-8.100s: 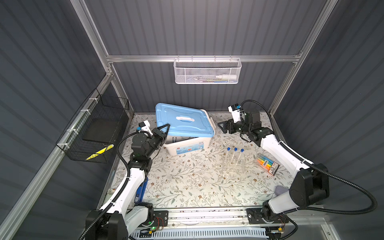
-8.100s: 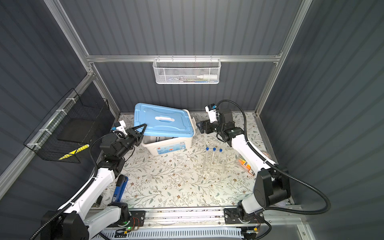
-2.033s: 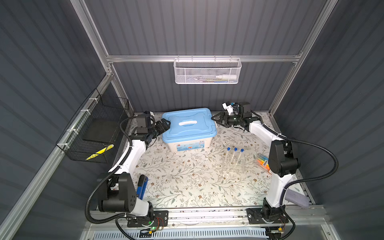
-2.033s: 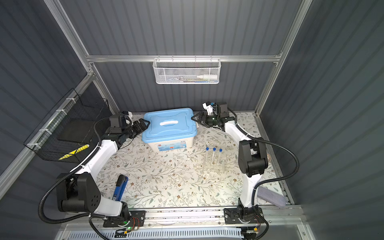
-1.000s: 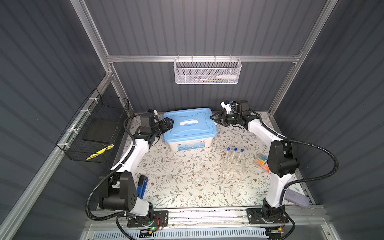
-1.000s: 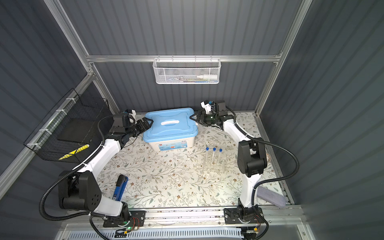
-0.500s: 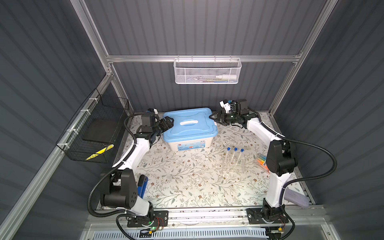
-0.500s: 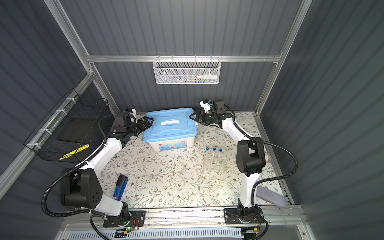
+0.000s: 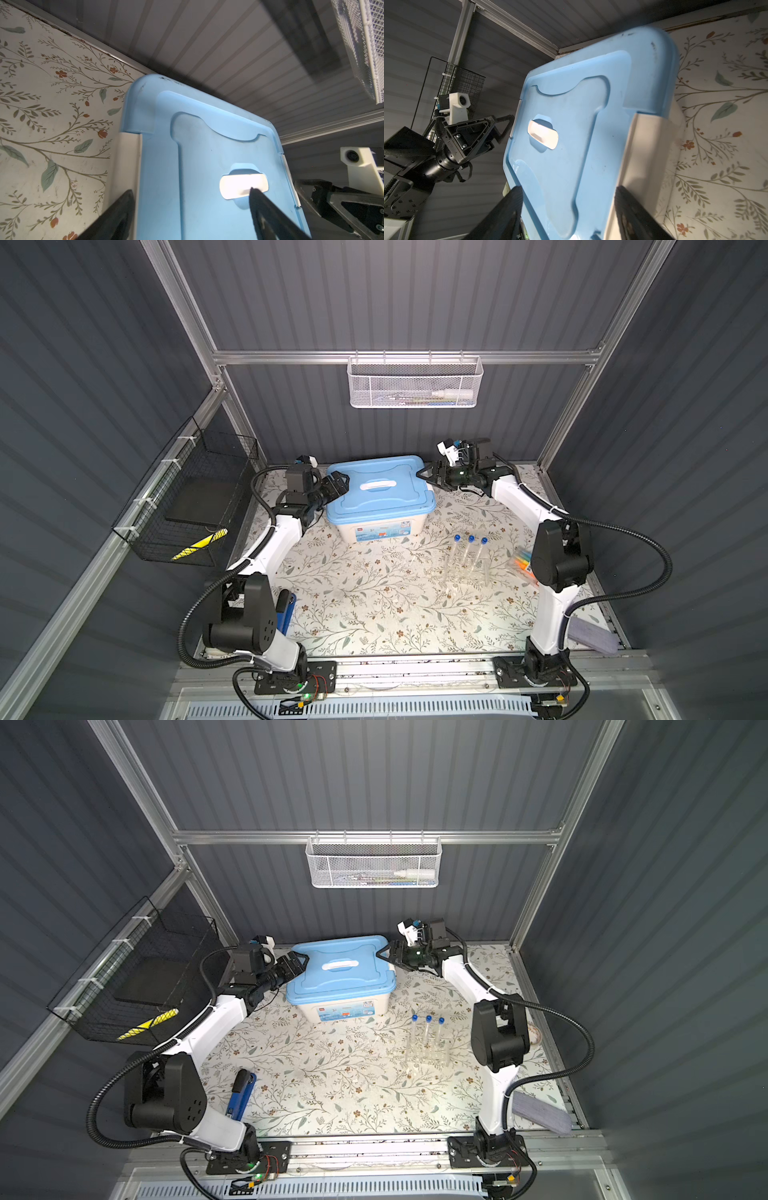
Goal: Organize the chemistry lab equipment
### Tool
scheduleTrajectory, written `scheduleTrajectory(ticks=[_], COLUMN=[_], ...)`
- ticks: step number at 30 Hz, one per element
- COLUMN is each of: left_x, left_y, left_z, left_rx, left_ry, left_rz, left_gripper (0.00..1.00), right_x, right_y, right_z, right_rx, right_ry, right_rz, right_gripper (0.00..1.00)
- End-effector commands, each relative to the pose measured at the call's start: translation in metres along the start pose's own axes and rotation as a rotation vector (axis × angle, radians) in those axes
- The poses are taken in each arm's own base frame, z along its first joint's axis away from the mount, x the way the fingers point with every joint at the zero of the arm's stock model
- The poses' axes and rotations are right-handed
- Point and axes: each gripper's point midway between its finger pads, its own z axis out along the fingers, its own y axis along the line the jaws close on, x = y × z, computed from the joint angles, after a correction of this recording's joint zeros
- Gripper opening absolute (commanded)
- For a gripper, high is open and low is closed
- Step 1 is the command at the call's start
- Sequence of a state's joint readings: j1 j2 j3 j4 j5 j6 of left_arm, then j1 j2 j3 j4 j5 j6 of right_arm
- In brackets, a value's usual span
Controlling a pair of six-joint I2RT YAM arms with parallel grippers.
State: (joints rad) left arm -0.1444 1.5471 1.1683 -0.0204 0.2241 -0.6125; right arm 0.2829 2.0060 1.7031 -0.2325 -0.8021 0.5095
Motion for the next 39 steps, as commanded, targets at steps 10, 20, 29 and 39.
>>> scheduleTrajectory(ticks=[10, 20, 29, 39], left_x=[0.016, -0.012, -0.018, 0.018], left_y=[-0.017, -0.027, 0.007, 0.093], left_z=[-0.016, -0.052, -0.1, -0.128], left_rx=[-0.014, -0.063, -0.292, -0.617], left_ry=[0.09, -0.011, -0.097, -0.135], left_rz=[0.048, 0.106, 0.219, 0.266], left_gripper=[0.96, 1.0, 1.0, 1.0], right_x=[-0.006, -0.039, -0.036, 0.005], right_y=[0.017, 0.041, 0.01, -0.069], right_z=[-0.018, -0.072, -0.144, -0.235], right_rx=[0.033, 0.036, 0.242, 0.646], right_ry=[-0.016, -0.138, -0.314, -0.436], right_rz=[-0.026, -0.08, -0.173, -0.232], right_gripper=[0.81, 0.84, 0.99, 0.99])
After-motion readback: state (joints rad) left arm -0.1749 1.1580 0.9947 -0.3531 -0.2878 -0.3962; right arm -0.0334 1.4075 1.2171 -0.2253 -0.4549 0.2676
